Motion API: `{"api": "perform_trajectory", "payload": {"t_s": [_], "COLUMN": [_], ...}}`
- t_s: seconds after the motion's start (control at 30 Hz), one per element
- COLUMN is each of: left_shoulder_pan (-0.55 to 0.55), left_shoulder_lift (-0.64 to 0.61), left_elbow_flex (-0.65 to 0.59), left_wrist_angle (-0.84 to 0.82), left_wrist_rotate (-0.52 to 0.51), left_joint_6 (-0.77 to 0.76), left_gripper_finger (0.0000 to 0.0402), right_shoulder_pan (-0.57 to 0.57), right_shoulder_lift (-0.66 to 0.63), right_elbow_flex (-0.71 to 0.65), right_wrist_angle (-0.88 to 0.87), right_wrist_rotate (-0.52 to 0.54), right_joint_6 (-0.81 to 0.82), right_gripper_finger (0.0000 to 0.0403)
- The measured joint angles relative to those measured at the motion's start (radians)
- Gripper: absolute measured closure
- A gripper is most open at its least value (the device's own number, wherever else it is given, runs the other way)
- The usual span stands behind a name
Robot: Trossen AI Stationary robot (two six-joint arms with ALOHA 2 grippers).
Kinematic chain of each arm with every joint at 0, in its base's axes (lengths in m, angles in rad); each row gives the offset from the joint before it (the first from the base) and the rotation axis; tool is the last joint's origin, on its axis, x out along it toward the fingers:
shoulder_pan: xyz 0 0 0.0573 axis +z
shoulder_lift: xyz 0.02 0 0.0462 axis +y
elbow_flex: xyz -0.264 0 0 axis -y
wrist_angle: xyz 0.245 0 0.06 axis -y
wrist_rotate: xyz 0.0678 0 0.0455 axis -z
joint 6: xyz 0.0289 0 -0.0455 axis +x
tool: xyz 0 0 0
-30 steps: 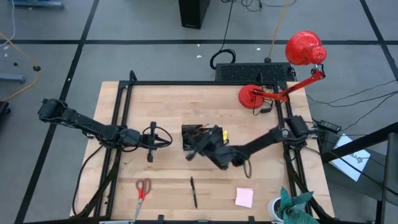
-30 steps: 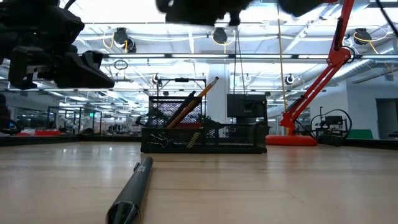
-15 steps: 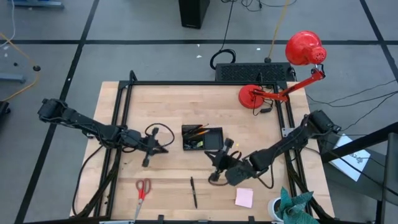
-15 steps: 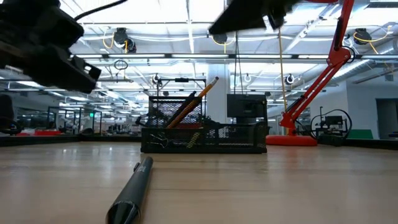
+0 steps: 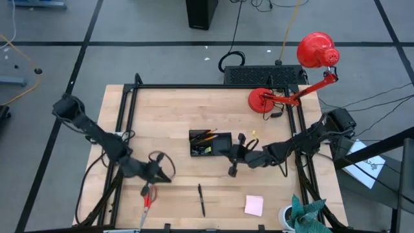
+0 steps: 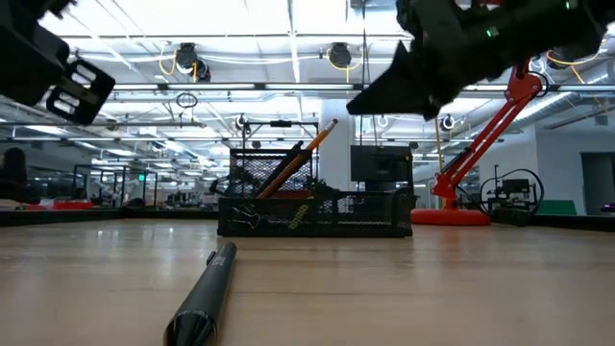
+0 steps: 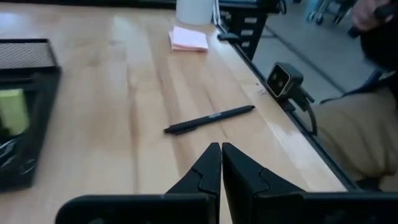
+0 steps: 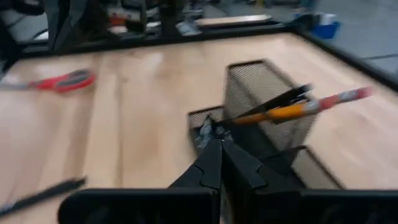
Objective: Pick and place office supplies into organizer
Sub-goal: Put the black pen into the desk organizer
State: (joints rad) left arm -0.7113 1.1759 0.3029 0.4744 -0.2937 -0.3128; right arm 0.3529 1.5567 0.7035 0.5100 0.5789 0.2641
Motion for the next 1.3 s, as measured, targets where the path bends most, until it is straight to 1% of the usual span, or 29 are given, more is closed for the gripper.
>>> {"api": "perform_trajectory", "payload": {"t_s": [0.1, 0.23, 0.3, 0.4, 0.47, 0.53, 0.63, 0.7, 0.8, 0.93, 1.03, 1.17, 1.3], "left_shoulder_pan": [-0.03, -0.019, -0.004, 0.032, 0.056, 0.077, 0.083, 0.082, 0.077, 0.076, 0.078, 0.078, 0.078], "left_shoulder_lift": [0.173, 0.381, 0.447, 0.51, 0.532, 0.568, 0.628, 0.67, 0.738, 0.815, 0.861, 0.889, 0.882], "left_elbow_flex": [0.112, 0.274, 0.342, 0.434, 0.48, 0.53, 0.602, 0.653, 0.729, 0.848, 0.917, 0.931, 0.929], "left_wrist_angle": [0.002, -0.001, -0.007, -0.025, -0.046, -0.054, -0.126, -0.19, -0.25, -0.328, -0.423, -0.501, -0.592], "left_wrist_rotate": [-0.047, -0.053, -0.055, -0.052, -0.047, -0.01, 0.038, 0.047, 0.058, 0.076, 0.077, 0.083, 0.082], "left_joint_6": [0.039, 0.101, 0.139, 0.165, 0.156, 0.145, 0.136, 0.119, 0.095, 0.094, 0.097, 0.06, -0.036], "left_gripper_finger": [0.0383, 0.0383, 0.0383, 0.0383, 0.0383, 0.0383, 0.0383, 0.0383, 0.0383, 0.0383, 0.0383, 0.0383, 0.0383], "right_shoulder_pan": [-0.008, -0.006, -0.003, 0.004, 0.007, 0.012, 0.016, 0.016, 0.016, 0.015, 0.015, 0.015, 0.019], "right_shoulder_lift": [0.001, 0.001, -0.012, -0.051, -0.077, -0.105, -0.135, -0.144, -0.15, -0.151, -0.151, -0.151, -0.151], "right_elbow_flex": [-0.034, -0.055, -0.056, -0.056, -0.056, -0.056, -0.055, -0.056, -0.056, -0.056, -0.056, -0.056, -0.056], "right_wrist_angle": [0.052, 0.076, 0.068, 0.071, 0.062, 0.06, 0.054, 0.045, 0.04, 0.044, 0.057, 0.072, 0.078], "right_wrist_rotate": [-0.094, -0.22, -0.268, -0.32, -0.322, -0.319, -0.32, -0.309, -0.237, -0.234, -0.234, -0.235, -0.237], "right_joint_6": [-0.055, -0.098, -0.128, -0.154, -0.166, -0.184, -0.205, -0.203, -0.2, -0.176, -0.175, -0.169, -0.163], "right_gripper_finger": [0.0403, 0.0403, 0.0403, 0.0403, 0.0403, 0.0403, 0.0403, 0.0403, 0.0403, 0.0403, 0.0403, 0.0403, 0.0403]}}
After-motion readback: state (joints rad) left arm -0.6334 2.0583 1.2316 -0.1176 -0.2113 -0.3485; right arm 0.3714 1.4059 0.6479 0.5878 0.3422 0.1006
